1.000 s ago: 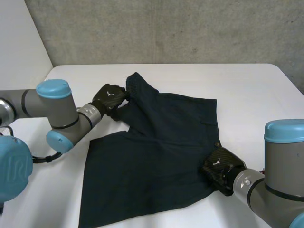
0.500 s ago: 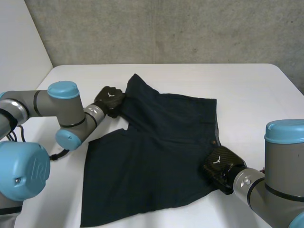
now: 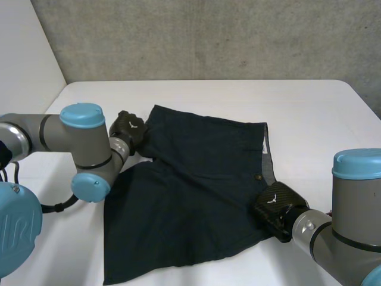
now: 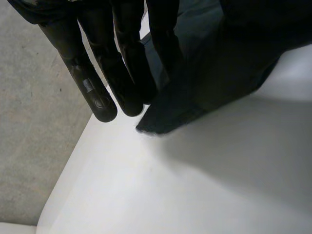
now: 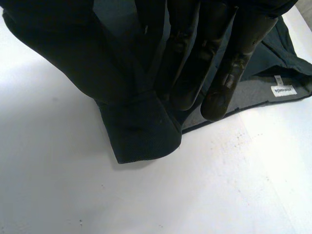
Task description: Fold the shorts.
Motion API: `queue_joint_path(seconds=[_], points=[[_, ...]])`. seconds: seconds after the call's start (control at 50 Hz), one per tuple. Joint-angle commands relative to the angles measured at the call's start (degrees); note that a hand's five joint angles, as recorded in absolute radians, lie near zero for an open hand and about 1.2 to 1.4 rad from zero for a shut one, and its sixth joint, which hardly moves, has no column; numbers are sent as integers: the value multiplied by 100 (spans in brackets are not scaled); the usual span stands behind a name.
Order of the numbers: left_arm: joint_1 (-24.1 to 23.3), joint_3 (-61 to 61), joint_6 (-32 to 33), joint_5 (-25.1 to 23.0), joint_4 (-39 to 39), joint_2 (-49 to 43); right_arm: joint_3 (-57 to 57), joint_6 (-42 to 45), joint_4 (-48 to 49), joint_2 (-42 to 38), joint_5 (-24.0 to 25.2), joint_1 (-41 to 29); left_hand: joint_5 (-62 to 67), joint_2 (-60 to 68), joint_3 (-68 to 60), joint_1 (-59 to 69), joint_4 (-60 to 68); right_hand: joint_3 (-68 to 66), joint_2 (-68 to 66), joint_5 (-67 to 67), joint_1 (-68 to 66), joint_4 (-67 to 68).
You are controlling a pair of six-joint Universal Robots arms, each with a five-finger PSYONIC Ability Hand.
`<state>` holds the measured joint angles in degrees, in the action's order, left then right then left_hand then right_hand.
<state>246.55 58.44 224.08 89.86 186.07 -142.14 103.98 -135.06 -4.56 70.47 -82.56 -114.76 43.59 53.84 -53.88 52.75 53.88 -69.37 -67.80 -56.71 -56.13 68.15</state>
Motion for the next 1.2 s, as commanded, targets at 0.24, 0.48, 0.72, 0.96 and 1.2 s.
queue_joint_path(seconds=[0.24,0.48,0.72,0.96,1.2], points=[[253,1221,-1374,23,-53,1820,-62,-581,-45,327,20,-11,-1663,-1688,1692,-1579,-1692,-1063,-1220,-1329,-2387,1185],[95,3831,-3177,-65,-1696,4079,-211,-2197,200,300,371,7,-2234,-2259,2263,-2150,-2262,-1063,-1220,-1329,-2387,1185],[-283,5659,-3380,-197,-2040,5398,-317,-3429,446,213,557,33,-3025,-3051,3055,-2942,-3054,-1063,-1220,-1329,-2387,1185],[-722,6012,-3774,-126,-1461,5206,-317,-4011,579,81,512,525,-3042,-3068,3071,-2959,-3071,-1063,-1220,-1329,-2387,1185],[-1091,5687,-3819,708,-889,4177,-256,-4019,579,90,504,850,-2992,-3017,3021,-2908,-3020,-1063,-1220,-1329,-2387,1185]])
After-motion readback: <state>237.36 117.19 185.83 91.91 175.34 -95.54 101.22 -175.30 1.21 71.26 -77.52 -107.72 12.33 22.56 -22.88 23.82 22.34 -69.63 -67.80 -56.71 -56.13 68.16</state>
